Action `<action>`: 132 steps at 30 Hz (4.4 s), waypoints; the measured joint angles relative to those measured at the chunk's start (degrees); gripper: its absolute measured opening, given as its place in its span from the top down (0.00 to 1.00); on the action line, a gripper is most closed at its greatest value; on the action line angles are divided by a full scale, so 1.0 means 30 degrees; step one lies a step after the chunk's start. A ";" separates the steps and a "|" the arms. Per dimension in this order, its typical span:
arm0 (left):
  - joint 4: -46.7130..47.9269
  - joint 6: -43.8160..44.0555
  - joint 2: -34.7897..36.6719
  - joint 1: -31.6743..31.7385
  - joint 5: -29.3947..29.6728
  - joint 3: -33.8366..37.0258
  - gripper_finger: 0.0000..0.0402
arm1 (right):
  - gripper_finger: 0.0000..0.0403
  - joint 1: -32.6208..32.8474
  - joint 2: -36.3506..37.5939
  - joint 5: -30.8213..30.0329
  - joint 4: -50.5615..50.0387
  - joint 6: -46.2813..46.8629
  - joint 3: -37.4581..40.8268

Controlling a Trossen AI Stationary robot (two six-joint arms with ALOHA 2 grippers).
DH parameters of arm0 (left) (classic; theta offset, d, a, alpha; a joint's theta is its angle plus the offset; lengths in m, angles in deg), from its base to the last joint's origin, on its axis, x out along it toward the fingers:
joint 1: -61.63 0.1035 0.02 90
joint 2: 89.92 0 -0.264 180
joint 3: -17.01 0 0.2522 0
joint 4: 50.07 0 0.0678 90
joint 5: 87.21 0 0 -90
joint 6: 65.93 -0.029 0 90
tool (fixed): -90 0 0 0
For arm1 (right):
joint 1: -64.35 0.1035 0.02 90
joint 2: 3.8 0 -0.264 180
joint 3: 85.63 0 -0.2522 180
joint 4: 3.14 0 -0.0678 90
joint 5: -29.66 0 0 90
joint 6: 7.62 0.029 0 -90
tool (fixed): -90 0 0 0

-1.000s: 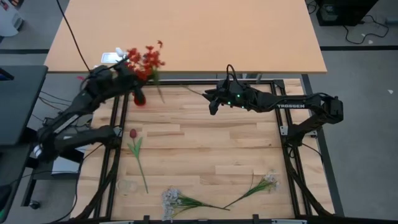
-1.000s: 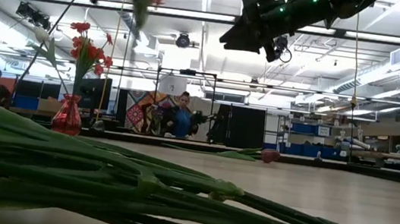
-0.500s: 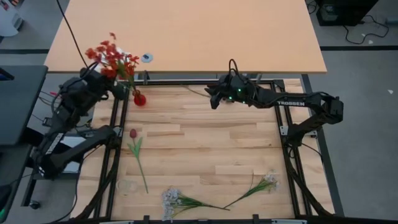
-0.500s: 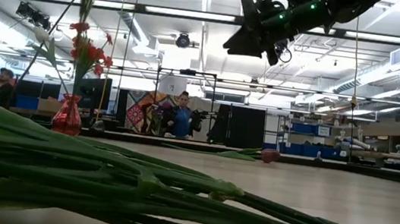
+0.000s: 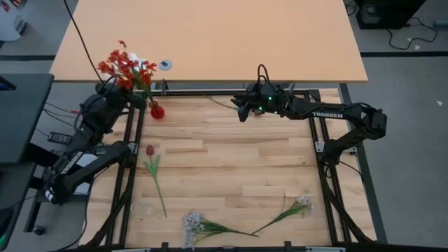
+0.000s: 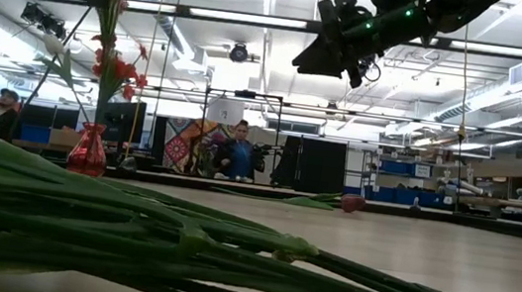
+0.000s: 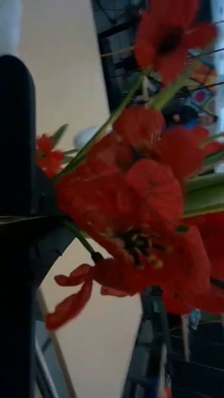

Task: Sort flowers into vase by color
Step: Put the red flowers into the red vase, then put the right white flowers into the transparent vase

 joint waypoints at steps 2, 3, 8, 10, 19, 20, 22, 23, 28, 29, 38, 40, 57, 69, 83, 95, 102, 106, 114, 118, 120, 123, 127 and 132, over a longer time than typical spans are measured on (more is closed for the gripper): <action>0.0063 0.0344 -0.0018 0.0000 0.0000 0.0194 1.00 | 0.72 0.0000 0.0000 0.0000 -0.0243 0.0031 0.0001; 0.0152 0.0459 -0.0015 0.0000 0.0000 0.0206 1.00 | 0.72 0.0000 0.0000 0.0008 -0.0359 0.0051 0.0007; 0.0904 0.0624 -0.0211 0.0000 0.0356 0.0199 1.00 | 0.72 -0.0010 0.0000 0.0357 -0.0557 0.0024 0.0007; 0.1188 0.0637 -0.0415 0.0000 0.0387 0.0199 0.97 | 0.72 -0.0068 0.0000 0.0371 -0.0559 0.0007 0.0007; 0.2860 0.1844 -0.2250 -0.0007 0.0349 -0.0025 0.66 | 0.72 -0.0859 0.0000 0.1786 -0.1166 0.2284 0.0007; 0.3124 0.2072 -0.2466 -0.0007 0.0325 -0.0376 0.62 | 0.71 -0.0899 0.0000 0.2170 -0.1501 0.2642 0.0007; 0.4373 0.2521 -0.2939 -0.0007 0.0320 -0.1403 0.54 | 0.71 -0.0896 0.0007 0.2820 -0.2422 0.3532 0.0007; 0.5643 0.2648 -0.3243 -0.0007 0.0313 -0.2053 0.50 | 0.71 -0.0889 0.0007 0.3075 -0.3035 0.4144 0.0007; 1.4491 0.4859 -0.5690 0.0245 0.0539 -0.5388 0.33 | 0.71 -0.1038 0.0007 0.4787 -0.7457 0.8816 0.0015; 1.5708 0.5219 -0.6104 0.0269 0.0532 -0.5867 0.30 | 0.71 -0.1052 0.0007 0.5037 -0.8268 0.9294 0.0015; 2.0782 0.8721 -0.7391 0.0248 -0.0019 -0.9696 0.26 | 0.71 0.0171 0.0030 0.7137 -1.0415 1.1027 0.0015; 2.1887 0.9131 -0.7388 0.0240 -0.0164 -1.0728 0.27 | 0.71 0.0758 0.0051 0.7567 -1.0663 1.1256 0.0015; 2.4785 0.6706 -0.7782 0.0240 -0.3893 -1.8969 0.39 | 0.71 0.5459 0.0058 0.8025 -1.3812 1.1542 0.0015; 1.7390 0.5860 -0.8263 0.0219 -1.4020 -1.9647 0.51 | 0.62 1.0380 0.0058 0.8348 -1.6147 1.0155 0.0015; 1.5899 0.4491 -1.0671 -0.2152 -1.5642 -1.9589 0.56 | 0.55 1.8354 0.0007 0.2637 -1.6238 0.4285 0.0863; 1.4074 0.3070 -1.6182 -0.9463 -1.2934 -1.9553 0.56 | 0.55 2.1158 -0.0007 0.1916 -1.4575 0.4993 0.2636; 1.3647 0.2770 -1.8844 -1.1853 -1.2533 -1.9553 0.56 | 0.56 2.3223 -0.0007 0.1157 -1.2674 0.5212 0.3217; 1.3612 0.2807 -2.0021 -1.2978 -1.1450 -1.9553 0.56 | 0.56 2.3543 -0.0007 0.0867 -1.2244 0.5902 0.4220; 1.3484 0.3136 -2.2437 -1.5721 -1.0902 -1.9560 0.56 | 0.59 2.3558 -0.0007 0.0980 -0.8993 0.7176 0.6367; 1.3441 0.3138 -2.3413 -1.6826 -1.0221 -1.9560 0.56 | 0.63 2.3569 -0.0007 0.1035 -0.8355 0.7439 0.7089; 1.3237 0.3150 -2.3847 -1.7341 -0.9916 -1.9560 0.56 | 0.66 2.3569 -0.0007 0.1345 -0.8245 0.7427 0.7425; 1.2857 0.3072 -2.4342 -1.8236 -0.9460 -1.9560 0.56 | 0.70 2.3569 -0.0004 0.1688 -0.7748 0.7537 0.8019; 1.2383 0.2468 -2.4876 -1.9573 -0.8764 -1.9560 0.56 | 0.78 2.3335 0.0051 0.1866 -0.7261 0.9183 0.8364; 1.1748 0.3673 -2.5575 -2.0986 -0.7939 -1.9560 0.56 | 0.95 2.1982 -0.0048 0.3099 -0.5207 1.2698 0.8441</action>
